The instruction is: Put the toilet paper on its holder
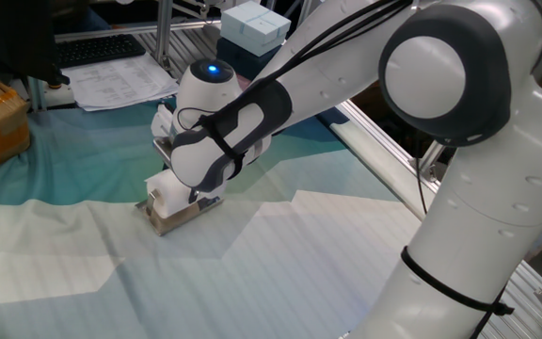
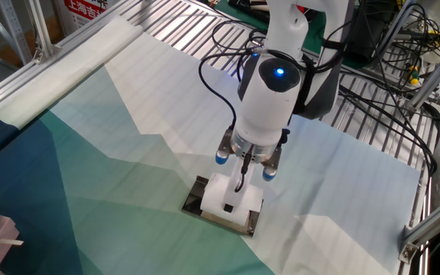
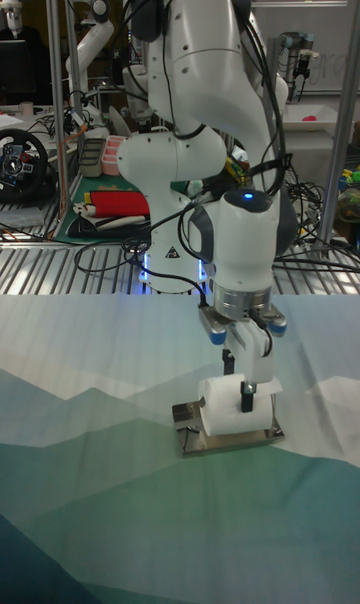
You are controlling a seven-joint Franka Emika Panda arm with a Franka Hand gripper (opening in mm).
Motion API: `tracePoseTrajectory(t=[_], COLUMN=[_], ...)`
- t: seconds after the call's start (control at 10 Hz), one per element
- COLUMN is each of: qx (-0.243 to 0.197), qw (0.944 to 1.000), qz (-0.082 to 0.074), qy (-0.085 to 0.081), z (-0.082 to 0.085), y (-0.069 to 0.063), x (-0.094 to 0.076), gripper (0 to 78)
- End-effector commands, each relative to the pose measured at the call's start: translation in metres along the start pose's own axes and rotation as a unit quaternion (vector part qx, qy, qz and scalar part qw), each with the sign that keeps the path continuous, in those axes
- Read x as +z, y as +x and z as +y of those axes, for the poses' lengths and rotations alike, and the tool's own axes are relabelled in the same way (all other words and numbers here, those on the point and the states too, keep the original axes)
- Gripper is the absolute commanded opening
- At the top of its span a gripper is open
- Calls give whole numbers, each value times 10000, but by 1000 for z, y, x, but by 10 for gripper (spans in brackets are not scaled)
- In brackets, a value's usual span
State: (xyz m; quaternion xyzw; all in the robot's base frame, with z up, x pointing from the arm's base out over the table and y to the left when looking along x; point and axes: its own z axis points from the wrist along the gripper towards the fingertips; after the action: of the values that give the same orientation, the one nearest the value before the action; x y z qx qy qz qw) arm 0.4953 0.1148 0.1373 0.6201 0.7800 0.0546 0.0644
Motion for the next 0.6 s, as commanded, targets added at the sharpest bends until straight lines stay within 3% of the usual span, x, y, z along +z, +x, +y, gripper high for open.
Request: tracePoseTrajectory(t=[0.1,0.6], qx=[-37,-260], qw=[10000,9997], qz=[11,-7], qy=[-5,-4], z=[1,2], y=[1,3], x=[-6,-25], gripper=[775,775])
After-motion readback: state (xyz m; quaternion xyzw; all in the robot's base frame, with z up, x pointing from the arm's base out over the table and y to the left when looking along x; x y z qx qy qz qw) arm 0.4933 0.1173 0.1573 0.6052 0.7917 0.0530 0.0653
